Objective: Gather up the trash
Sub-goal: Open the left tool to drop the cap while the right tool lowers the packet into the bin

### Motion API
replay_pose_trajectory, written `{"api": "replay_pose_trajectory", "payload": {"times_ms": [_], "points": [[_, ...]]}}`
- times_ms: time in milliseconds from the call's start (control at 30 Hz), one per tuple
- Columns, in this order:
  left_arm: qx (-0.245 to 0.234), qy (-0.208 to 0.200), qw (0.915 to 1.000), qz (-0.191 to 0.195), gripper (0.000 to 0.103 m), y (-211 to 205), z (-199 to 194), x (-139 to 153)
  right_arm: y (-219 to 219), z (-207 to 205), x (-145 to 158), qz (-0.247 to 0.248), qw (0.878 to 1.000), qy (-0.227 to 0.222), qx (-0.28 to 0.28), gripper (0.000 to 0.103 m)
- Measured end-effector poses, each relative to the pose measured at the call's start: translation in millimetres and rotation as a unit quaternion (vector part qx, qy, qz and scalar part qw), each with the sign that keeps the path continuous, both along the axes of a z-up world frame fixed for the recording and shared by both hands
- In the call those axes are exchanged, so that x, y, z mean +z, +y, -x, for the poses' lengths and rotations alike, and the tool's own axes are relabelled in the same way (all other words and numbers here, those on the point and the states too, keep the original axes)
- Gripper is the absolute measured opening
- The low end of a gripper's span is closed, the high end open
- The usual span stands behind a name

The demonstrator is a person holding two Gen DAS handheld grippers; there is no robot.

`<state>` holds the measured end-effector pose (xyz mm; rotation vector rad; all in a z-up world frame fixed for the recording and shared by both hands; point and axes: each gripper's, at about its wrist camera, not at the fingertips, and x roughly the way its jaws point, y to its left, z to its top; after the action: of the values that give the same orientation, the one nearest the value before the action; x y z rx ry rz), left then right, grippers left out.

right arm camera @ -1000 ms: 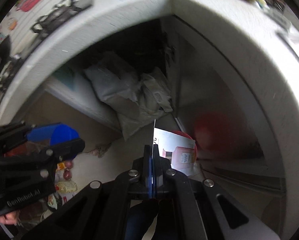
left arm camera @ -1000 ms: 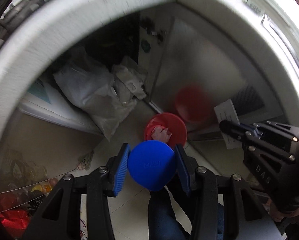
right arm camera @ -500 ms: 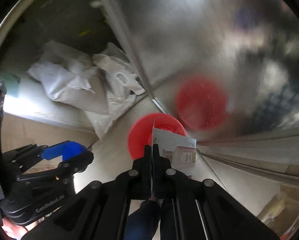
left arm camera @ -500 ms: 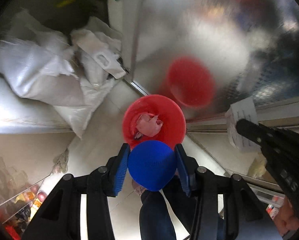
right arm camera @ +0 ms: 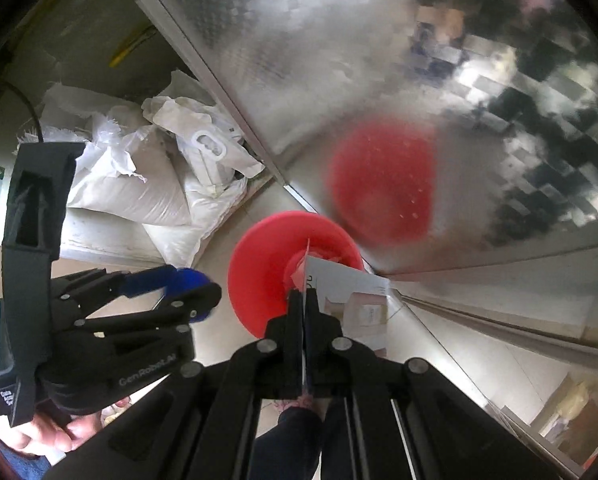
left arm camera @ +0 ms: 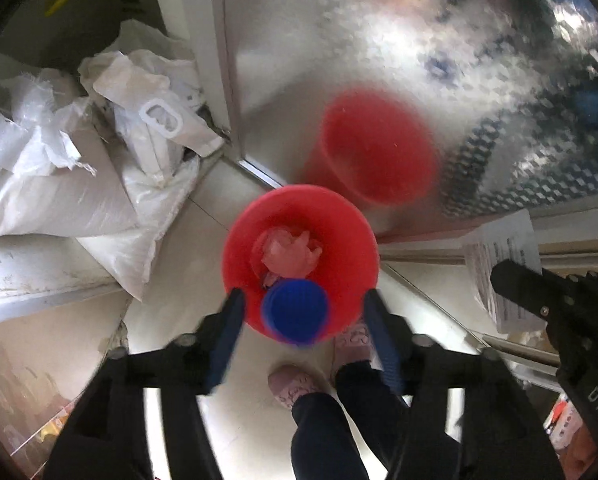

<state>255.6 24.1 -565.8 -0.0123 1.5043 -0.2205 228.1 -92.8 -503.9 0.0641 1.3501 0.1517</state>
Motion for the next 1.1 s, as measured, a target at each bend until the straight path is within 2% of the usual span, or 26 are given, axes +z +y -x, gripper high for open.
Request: {"api": "replay_pose_trajectory", "payload": {"times_ms": [133, 300, 467, 567, 633, 800, 1000, 1033, 1067, 1100], "points": [[-0.011, -0.013, 0.9998, -0.006, 0.065, 5.5, 0.8, 9.1, -0.5, 0.5, 3.2, 0.001, 1.0, 0.002, -0.002, 0.0], [0.007, -0.021, 0.9995, -0.023, 0.066, 24.6, 7.7, 21.5, 12.4, -5.4, -1.6, -0.003, 1.0, 0.003, 0.013, 0.0], [0.056, -0.029, 0.9979, -0.013, 0.079, 59.6, 17.0, 29.8, 29.4, -7.7, -5.7, -0.004, 0.999, 0.002, 0.037, 0.0], [0.076, -0.032, 0.9961, -0.028, 0.09, 77.9, 23.3, 30.8, 36.7, -8.6, -11.9, -0.006, 0.999, 0.008, 0.05, 0.0], [0.081, -0.034, 0.9954, -0.039, 0.103, 85.6, 27.5, 30.2, 42.5, -9.6, -19.3, -0.007, 0.998, 0.013, 0.061, 0.0], [0.09, -0.039, 0.9939, -0.05, 0.103, 103.0, 37.8, 25.6, 54.7, -12.5, -44.3, -0.005, 0.996, 0.017, 0.086, 0.0], [0.101, -0.026, 0.9929, -0.058, 0.103, 117.0, 52.4, 15.6, 63.1, -16.1, -76.9, 0.01, 0.994, 0.036, 0.107, 0.001], [0.103, -0.025, 0.9926, -0.06, 0.103, 119.1, 54.5, 14.5, 64.8, -16.5, -77.9, 0.02, 0.993, 0.035, 0.107, 0.004], [0.103, -0.023, 0.9924, -0.063, 0.103, 121.0, 56.7, 14.7, 65.6, -16.1, -78.0, 0.028, 0.993, 0.033, 0.108, 0.015], [0.102, -0.023, 0.9923, -0.067, 0.103, 121.8, 58.7, 16.8, 65.9, -14.8, -76.2, 0.031, 0.993, 0.031, 0.112, 0.038]]}}
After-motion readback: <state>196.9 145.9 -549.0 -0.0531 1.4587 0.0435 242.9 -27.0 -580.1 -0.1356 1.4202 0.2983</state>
